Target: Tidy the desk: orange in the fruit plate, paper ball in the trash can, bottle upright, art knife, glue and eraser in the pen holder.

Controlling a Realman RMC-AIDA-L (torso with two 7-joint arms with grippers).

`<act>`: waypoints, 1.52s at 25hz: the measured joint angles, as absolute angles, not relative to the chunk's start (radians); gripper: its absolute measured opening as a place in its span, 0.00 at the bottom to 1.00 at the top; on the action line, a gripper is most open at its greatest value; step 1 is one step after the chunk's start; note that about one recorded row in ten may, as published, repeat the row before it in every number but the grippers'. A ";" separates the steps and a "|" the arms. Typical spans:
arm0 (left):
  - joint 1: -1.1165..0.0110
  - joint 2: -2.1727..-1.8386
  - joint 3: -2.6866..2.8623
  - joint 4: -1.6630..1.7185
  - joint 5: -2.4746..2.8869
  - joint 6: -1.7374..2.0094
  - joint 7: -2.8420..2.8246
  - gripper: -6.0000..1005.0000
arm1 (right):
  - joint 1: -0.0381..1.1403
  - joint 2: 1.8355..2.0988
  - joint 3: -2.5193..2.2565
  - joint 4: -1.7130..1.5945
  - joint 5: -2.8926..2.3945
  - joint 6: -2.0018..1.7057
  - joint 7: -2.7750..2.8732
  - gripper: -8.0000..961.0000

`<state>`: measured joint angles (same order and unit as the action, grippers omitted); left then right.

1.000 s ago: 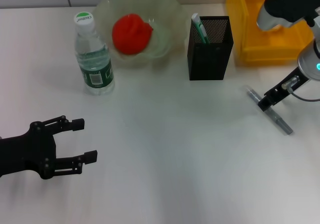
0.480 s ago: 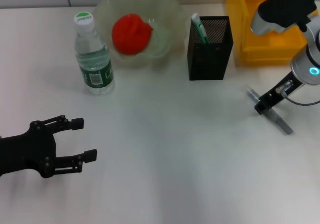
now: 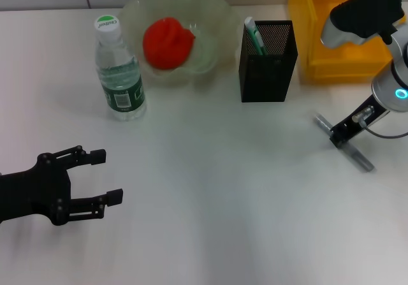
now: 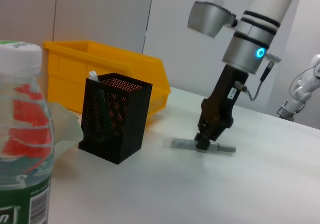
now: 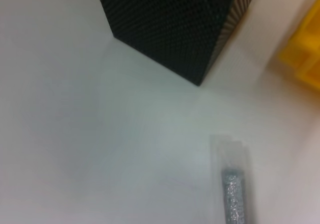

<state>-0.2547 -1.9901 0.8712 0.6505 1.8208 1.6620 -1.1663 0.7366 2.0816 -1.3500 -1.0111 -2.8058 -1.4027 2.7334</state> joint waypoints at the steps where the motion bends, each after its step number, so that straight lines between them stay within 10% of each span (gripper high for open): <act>1: -0.255 -1.990 0.871 0.650 1.821 1.661 -1.166 0.86 | 0.732 2.082 -1.349 -1.026 -2.803 -1.407 2.733 0.16; 17: -0.247 -1.990 0.862 0.649 1.821 1.661 -1.169 0.86 | 0.445 2.085 -1.363 -1.655 -2.466 -1.217 2.576 0.15; 38: -0.259 -1.997 0.862 0.649 1.813 1.648 -1.169 0.86 | 0.428 2.086 -1.377 -1.169 -1.856 -0.790 1.825 0.15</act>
